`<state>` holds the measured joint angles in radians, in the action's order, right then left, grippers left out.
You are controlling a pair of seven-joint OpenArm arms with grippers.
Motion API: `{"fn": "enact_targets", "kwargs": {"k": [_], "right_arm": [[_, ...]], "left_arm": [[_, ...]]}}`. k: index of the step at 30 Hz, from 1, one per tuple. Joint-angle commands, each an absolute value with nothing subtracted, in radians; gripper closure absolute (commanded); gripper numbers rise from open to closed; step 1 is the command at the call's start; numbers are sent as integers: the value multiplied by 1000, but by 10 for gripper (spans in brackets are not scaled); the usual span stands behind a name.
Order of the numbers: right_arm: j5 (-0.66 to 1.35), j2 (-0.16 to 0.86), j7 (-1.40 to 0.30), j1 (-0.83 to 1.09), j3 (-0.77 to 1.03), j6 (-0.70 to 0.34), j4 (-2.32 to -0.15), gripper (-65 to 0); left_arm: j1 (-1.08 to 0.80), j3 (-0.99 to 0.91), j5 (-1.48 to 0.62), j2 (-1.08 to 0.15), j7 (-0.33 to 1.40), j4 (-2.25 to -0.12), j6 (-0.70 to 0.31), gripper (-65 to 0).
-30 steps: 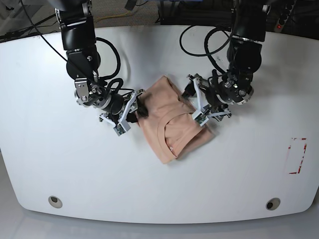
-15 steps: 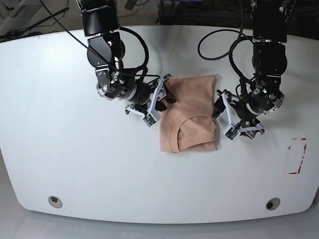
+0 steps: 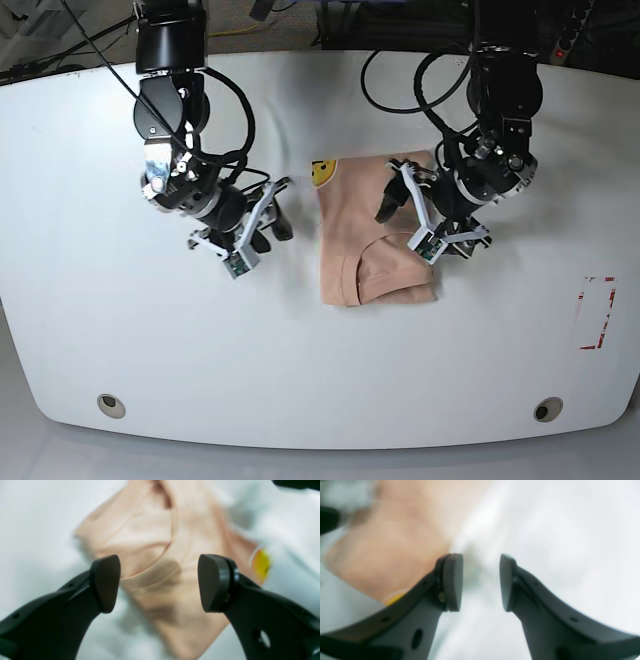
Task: Fold the T-shirt properly
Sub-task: 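Pinch the bundle's side edges with both grippers and square them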
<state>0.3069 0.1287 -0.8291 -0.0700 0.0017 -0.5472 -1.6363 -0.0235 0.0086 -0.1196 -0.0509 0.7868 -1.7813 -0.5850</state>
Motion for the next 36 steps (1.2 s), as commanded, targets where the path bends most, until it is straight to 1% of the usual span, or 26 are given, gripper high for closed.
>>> {"fn": "enact_targets", "kwargs": {"k": [1, 3, 7, 11, 14, 17, 20, 22, 24, 26, 29, 30, 31, 34, 36], "right_arm": [[325, 131, -809, -85, 4, -591, -1653, -225], [326, 150, -812, -85, 16, -602, -1653, -225], [326, 150, -814, -81, 58, -604, -1653, -225], [326, 151, -814, -81, 84, -605, -1653, -225], [326, 153, -816, -76, 85, -605, -1659, -225], [328, 154, -816, -65, 82, -605, -1675, -225], [331, 150, -828, -59, 79, -607, -1738, -231], [355, 148, -865, -73, 54, -607, -1745, -231], [389, 148, -881, -110, 28, -607, -1744, -238], [427, 148, -895, -148, 5, -607, -1696, -290], [527, 148, -903, -223, -30, -607, -1586, -422], [562, 150, -903, -249, -47, -607, -1538, -447], [596, 153, -903, -275, -65, -607, -1500, -453], [723, 156, -903, -349, -97, -607, -1371, -445], [773, 156, -903, -389, -113, -607, -1288, -444]], "left_arm": [[-8, 13, -125, -5, 765, -1781, -484, -461], [-2, 54, -125, 13, 762, -1725, -417, -500], [-4, 90, -127, 15, 710, -1626, -331, -508], [-2, 122, -127, -12, 679, -1517, -326, -510], [-5, 122, -134, -48, 674, -1491, -326, -510], [-10, 120, -137, -96, 679, -1526, -331, -510], [-64, 119, -137, -150, 679, -1639, -371, -510], [-91, 117, -137, -177, 680, -1739, -404, -510], [-119, 117, -136, -191, 684, -1807, -415, -510], [-143, 117, -131, -213, 704, -1868, -417, -510], [-159, 111, -131, -220, 720, -1903, -417, -510], [-170, 96, -131, -220, 720, -1903, -417, -510], [-179, 76, -131, -217, 720, -1903, -417, -510], [-197, 25, -136, -211, 720, -1905, -418, -510], [-203, 4, -136, -188, 720, -1908, -418, -510]]}}
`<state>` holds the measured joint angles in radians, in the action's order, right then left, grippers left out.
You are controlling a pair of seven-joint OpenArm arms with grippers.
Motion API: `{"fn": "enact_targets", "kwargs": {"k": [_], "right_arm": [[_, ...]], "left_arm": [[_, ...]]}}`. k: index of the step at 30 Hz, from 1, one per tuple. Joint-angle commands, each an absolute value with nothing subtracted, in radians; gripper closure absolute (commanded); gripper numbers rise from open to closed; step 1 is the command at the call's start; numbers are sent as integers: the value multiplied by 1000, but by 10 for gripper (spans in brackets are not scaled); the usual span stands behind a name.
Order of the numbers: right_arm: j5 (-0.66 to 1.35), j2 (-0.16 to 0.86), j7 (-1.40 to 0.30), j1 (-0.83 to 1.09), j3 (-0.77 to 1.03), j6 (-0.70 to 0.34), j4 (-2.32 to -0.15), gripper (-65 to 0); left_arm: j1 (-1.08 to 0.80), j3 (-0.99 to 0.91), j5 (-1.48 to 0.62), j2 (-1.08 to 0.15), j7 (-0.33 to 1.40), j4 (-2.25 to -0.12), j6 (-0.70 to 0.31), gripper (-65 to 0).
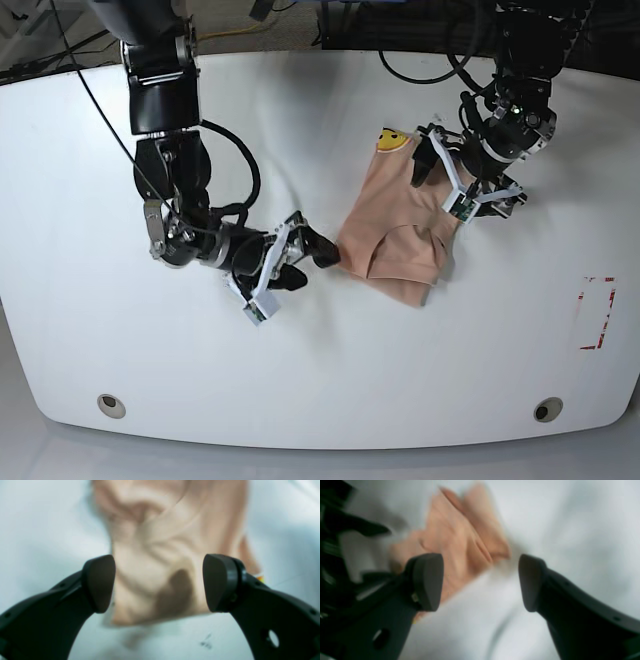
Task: Fold the T-shirt properly
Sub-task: 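Pinch the bundle's side edges with both grippers and square them, then tuck the loose flap under the bundle with the right gripper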
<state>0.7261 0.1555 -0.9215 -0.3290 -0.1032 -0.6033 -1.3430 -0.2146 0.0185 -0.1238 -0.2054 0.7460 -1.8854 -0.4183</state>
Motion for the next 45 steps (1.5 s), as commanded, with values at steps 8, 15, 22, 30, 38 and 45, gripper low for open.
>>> {"fn": "enact_targets", "kwargs": {"k": [8, 15, 22, 30, 38, 45], "right_arm": [[794, 110, -901, -444, -194, -659, -1164, -444], [789, 87, -855, -440, -203, -661, -1093, -420], [788, 85, -777, -424, -251, -664, -1086, -87], [796, 104, -776, -420, -246, -661, -1196, -10], [789, 142, -771, -441, -245, -661, -1245, -13], [788, 159, -651, -478, -246, -664, -1067, -14]], "left_arm": [[-222, -56, -136, -148, 720, -1900, -420, -510], [-249, -58, -134, -124, 720, -1899, -420, -510], [-280, -47, -137, -120, 720, -1908, -420, -510], [-280, -44, -137, -120, 720, -1910, -420, -508], [-274, -39, -136, -120, 720, -1902, -420, -508], [-274, 15, -136, -120, 720, -1902, -420, -508]]}}
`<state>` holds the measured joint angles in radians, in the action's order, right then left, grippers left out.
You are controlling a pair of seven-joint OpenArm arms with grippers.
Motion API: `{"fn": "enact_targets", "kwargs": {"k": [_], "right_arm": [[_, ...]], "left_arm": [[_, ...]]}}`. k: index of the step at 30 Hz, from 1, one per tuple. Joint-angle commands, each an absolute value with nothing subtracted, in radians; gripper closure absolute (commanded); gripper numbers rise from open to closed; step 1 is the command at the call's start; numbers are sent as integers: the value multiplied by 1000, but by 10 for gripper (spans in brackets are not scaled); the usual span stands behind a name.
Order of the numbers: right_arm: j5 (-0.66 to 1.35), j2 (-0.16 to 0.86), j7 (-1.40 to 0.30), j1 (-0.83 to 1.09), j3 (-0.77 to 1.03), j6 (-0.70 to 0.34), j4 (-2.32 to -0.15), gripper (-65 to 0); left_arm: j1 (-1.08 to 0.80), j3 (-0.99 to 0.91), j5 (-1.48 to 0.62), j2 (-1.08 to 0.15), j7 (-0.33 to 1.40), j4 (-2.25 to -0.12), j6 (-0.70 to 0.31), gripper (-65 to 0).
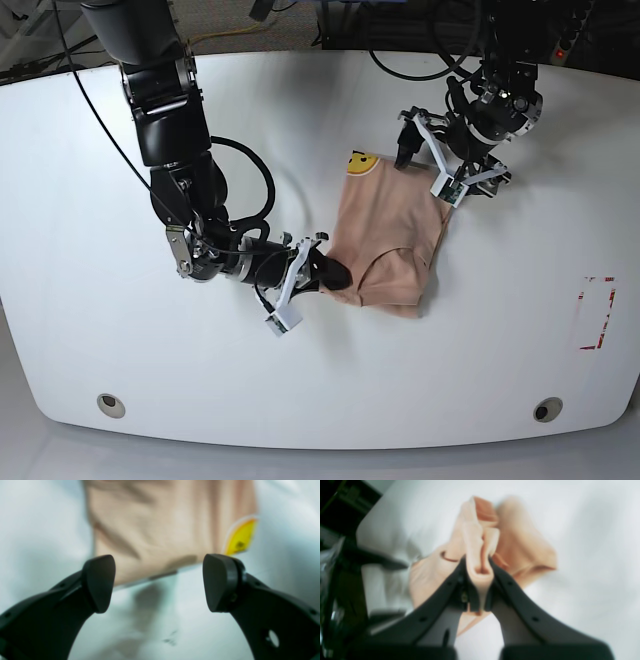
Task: Fold the T-shirt properly
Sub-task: 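Tuck the loose flap under the bundle with the right gripper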
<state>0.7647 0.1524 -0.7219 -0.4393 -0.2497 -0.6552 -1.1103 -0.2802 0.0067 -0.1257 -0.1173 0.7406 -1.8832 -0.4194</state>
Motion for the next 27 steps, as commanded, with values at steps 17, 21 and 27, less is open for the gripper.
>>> {"fn": "enact_targets", "kwargs": {"k": [17, 21, 27], "right_arm": [[788, 163, -438, -584, -246, -657, -745, -347], [796, 197, -440, -582, -246, -657, -753, -484], [799, 275, -499, -495, -243, -656, -967, -438]], "left_arm": [[-209, 38, -137, -120, 723, -1931, -420, -508], [-176, 64, -131, -120, 723, -1931, -418, -508], [-110, 116, -127, -120, 723, -1926, -412, -508]]}}
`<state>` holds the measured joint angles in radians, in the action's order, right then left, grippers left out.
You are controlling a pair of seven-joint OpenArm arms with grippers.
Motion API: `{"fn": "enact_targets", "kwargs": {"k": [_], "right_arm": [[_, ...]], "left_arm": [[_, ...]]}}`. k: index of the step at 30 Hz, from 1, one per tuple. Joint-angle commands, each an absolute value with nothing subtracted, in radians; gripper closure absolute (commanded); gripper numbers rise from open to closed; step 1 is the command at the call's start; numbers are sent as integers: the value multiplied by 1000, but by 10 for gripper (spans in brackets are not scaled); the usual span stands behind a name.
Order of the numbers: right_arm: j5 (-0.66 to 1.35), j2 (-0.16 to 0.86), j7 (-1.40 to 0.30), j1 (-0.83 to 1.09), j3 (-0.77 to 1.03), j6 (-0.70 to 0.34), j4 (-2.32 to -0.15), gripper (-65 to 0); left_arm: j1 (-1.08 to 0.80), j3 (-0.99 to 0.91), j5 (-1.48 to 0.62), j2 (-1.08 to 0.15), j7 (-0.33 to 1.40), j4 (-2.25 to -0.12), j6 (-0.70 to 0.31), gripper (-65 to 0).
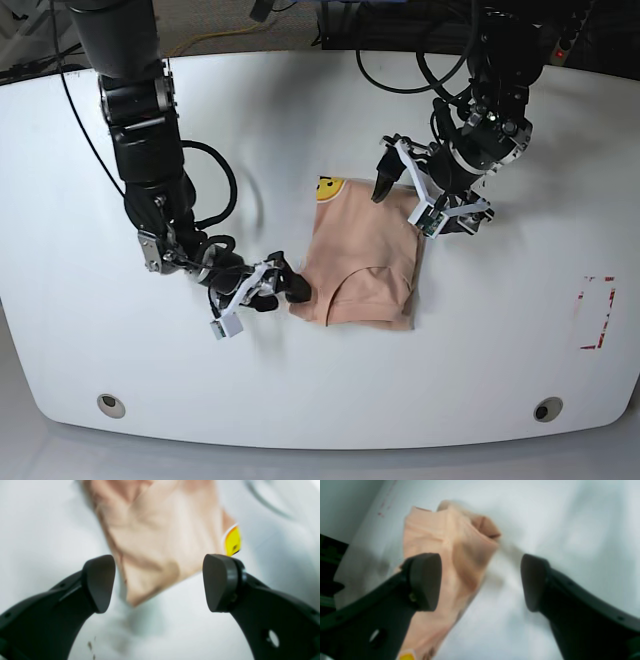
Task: Fold the T-shirt properly
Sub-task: 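Tuck the loose flap under the bundle with the right gripper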
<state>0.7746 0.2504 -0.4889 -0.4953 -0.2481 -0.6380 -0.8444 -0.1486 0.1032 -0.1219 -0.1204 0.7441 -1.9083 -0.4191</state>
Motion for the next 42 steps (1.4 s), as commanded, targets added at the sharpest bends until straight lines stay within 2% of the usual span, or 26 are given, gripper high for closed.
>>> {"fn": "enact_targets", "kwargs": {"k": [1, 4, 8, 13, 21, 25, 37, 42], "right_arm": [[799, 289, -515, -475, -243, -653, -1024, -426], [799, 325, -562, -400, -243, -608, -1199, -396], [792, 340, -579, -315, -245, -545, -1377, -363], [786, 306, -579, -297, -252, -526, -1403, -319], [605, 166, -570, -381, -246, -536, -1179, -306], [507, 120, -486, -424, -246, -536, -1052, -306], [464, 113, -248, -598, -249, -530, -670, -312], [470, 113, -232, -630, -248, -533, -633, -308]], "left_arm": [[-96, 122, -127, -119, 723, -1925, -397, -508], [-62, 148, -127, -101, 723, -1899, -344, -508], [-15, 148, -127, -85, 722, -1831, -329, -510], [2, 148, -128, -85, 717, -1759, -329, -510], [-1, 150, -128, -85, 716, -1724, -331, -510], [-2, 150, -128, -85, 716, -1692, -332, -510], [-10, 223, -130, -93, 719, -1577, -352, -511], [-35, 211, -134, -90, 716, -1632, -351, -511]]}}
